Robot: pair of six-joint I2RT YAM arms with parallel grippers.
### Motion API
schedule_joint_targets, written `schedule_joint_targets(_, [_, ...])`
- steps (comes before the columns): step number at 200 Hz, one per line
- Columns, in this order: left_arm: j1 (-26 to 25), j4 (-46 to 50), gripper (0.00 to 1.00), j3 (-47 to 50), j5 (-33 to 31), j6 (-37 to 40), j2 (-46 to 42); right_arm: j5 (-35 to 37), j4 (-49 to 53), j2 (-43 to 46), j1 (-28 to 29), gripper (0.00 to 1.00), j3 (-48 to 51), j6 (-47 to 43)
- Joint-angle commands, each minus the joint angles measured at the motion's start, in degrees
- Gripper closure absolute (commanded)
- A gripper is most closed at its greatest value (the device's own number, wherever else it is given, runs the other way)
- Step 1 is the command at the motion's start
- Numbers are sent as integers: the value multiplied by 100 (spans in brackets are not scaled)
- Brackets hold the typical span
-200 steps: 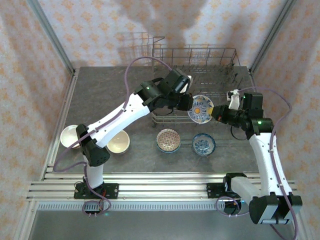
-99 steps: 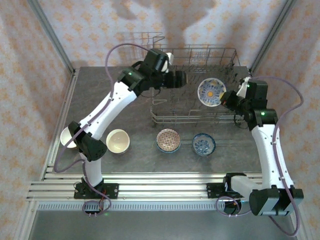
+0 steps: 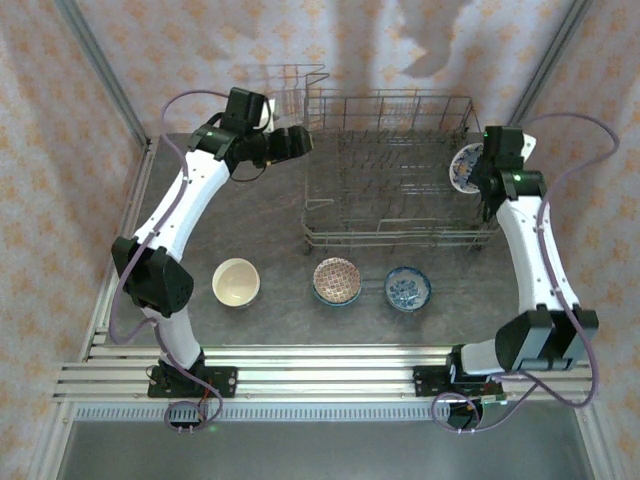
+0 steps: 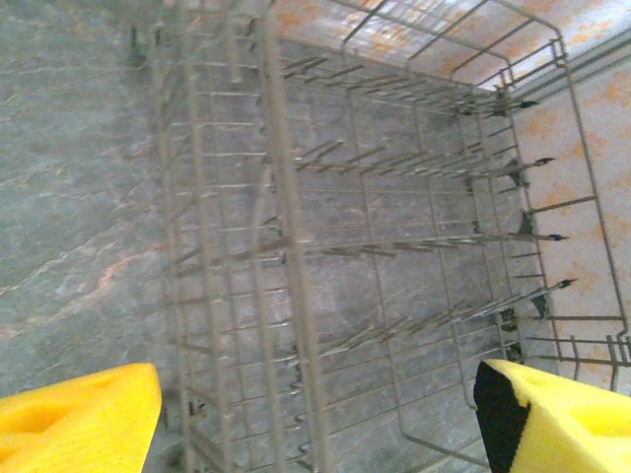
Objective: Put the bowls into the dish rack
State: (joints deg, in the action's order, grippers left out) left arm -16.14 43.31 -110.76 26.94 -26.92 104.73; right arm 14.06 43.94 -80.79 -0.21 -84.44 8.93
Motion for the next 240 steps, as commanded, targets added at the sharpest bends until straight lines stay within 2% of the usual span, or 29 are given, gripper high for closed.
schedule_joint_targets(1, [171, -357, 16, 212, 554, 84, -141, 1365, 183, -291, 368, 100, -498, -379])
schedule_joint_targets(28, [241, -270, 16, 254, 596, 184, -118, 2038, 234, -652, 512, 100, -674, -468])
schedule_joint_targets(70, [271, -641, 16, 623, 472, 86, -173, 3102, 229, -1358, 651, 100, -843, -643])
schedule_joint_targets(134, [295, -615, 16, 679, 426, 114, -138, 3308, -22, -2146, 713, 100, -1228, -1141])
schedule_joint_targets(179, [312, -593, 16, 666, 409, 151, -110, 3795, -157, -2630, 944, 100, -1496, -1701])
schedule_joint_targets(240, [344, -535, 16, 694, 387, 246, -119, 4095, -94, -2890, 976, 100, -1586, -1962])
